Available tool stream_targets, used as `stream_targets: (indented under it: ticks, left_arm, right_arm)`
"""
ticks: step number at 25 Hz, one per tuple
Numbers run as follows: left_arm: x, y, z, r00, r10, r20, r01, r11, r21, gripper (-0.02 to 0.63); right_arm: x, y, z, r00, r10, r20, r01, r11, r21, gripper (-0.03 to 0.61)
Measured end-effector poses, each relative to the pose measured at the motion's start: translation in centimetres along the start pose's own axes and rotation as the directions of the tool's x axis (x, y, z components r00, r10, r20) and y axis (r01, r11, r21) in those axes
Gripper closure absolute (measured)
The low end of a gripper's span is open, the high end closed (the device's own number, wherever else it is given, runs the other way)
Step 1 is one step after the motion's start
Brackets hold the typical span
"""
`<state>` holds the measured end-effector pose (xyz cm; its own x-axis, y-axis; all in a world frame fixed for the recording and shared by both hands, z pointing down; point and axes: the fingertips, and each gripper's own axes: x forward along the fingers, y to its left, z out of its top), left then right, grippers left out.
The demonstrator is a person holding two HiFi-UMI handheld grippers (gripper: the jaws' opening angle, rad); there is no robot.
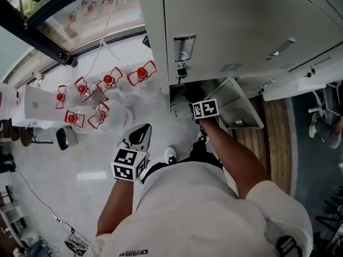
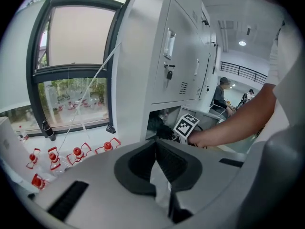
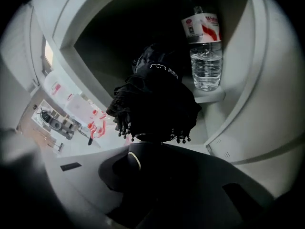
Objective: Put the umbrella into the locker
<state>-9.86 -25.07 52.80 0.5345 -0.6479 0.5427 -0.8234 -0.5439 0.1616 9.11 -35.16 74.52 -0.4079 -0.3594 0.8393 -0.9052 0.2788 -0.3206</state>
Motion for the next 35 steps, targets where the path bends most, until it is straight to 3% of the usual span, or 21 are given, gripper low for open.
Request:
stream_targets:
  ticks: [9,15,17,21,30,35]
  left_arm:
    - [-1.6,0.1,-2.7,0.996,0.078,-0.053,-0.081,0.994,-0.07,0.598]
    - [-1.5,-0.3,-2.8,0.995,0.079,-0.063,-0.083,0.995,-0.059,0.598]
    - [-1.4,-0.3,-2.8,0.995,0.076,-0.066,-0.08,0.995,-0.058,0.598]
    - [-0.7,-0.5,-2.8,0.996,0.057,-0.066,-0.061,0.996,-0.059,0.598]
    - [0.6,-1.2,-1.6,0.999,0.006,-0.039,-0.007,1.0,-0.03,0.598]
    - [1.3,-2.0,-2.0,0.998,-0.023,-0.056,0.023,1.0,-0.009,0.598]
  right_arm:
    - [4.2,-1.4,4.5,1.0,-0.029,0.0,0.029,1.0,0.01,0.477]
    - [5.8,-2.6,5.5,0.999,-0.048,0.002,0.048,0.996,0.075,0.464]
    - [5.8,-2.5,5.4,0.999,-0.04,0.023,0.039,0.998,0.041,0.452]
    - [5.0,-1.8,4.9,0.999,-0.028,0.047,0.03,0.998,-0.046,0.344]
    - [-0.9,-1.7,0.8,0.994,-0.055,0.091,0.068,0.987,-0.145,0.334]
    - [-1.1,-1.3,-0.9,0.992,-0.039,0.121,0.061,0.981,-0.182,0.336]
